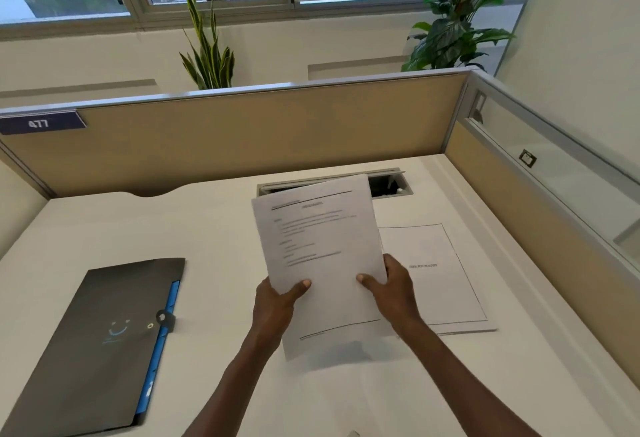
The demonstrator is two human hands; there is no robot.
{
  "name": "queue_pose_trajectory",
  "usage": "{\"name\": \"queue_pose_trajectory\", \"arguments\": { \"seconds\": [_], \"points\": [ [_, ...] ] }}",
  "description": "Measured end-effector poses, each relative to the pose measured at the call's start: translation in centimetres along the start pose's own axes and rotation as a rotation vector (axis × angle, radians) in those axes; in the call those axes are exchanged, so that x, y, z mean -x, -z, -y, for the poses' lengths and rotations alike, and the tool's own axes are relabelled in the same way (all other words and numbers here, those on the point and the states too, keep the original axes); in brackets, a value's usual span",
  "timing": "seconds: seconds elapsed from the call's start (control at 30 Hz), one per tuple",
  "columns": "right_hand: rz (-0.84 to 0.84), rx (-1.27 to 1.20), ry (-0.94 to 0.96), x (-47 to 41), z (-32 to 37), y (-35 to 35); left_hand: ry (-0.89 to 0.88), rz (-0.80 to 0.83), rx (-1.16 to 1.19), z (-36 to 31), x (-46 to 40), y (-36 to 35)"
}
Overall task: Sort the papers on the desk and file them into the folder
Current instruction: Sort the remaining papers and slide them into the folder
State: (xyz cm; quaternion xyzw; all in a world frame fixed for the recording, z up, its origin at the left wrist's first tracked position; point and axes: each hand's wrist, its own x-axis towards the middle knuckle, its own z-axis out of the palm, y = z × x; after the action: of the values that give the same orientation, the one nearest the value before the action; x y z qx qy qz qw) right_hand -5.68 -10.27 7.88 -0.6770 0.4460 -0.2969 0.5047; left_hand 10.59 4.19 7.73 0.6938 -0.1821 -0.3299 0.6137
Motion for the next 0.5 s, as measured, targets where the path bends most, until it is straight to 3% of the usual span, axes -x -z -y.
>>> {"name": "queue_pose_trajectory", "arguments": {
  "seconds": [0.3,0.5],
  "points": [
    [-0.088,0.136,-0.208,-5.1,-3.9,11.1,0.087,0.046,-0.174,-0.7,-2.6,-11.5],
    [-0.123,0.208,-0.313,-8.3,-6.8,14.9,0.118,0.095,-0.251,0.7,-4.9,-17.0]
  ]
}}
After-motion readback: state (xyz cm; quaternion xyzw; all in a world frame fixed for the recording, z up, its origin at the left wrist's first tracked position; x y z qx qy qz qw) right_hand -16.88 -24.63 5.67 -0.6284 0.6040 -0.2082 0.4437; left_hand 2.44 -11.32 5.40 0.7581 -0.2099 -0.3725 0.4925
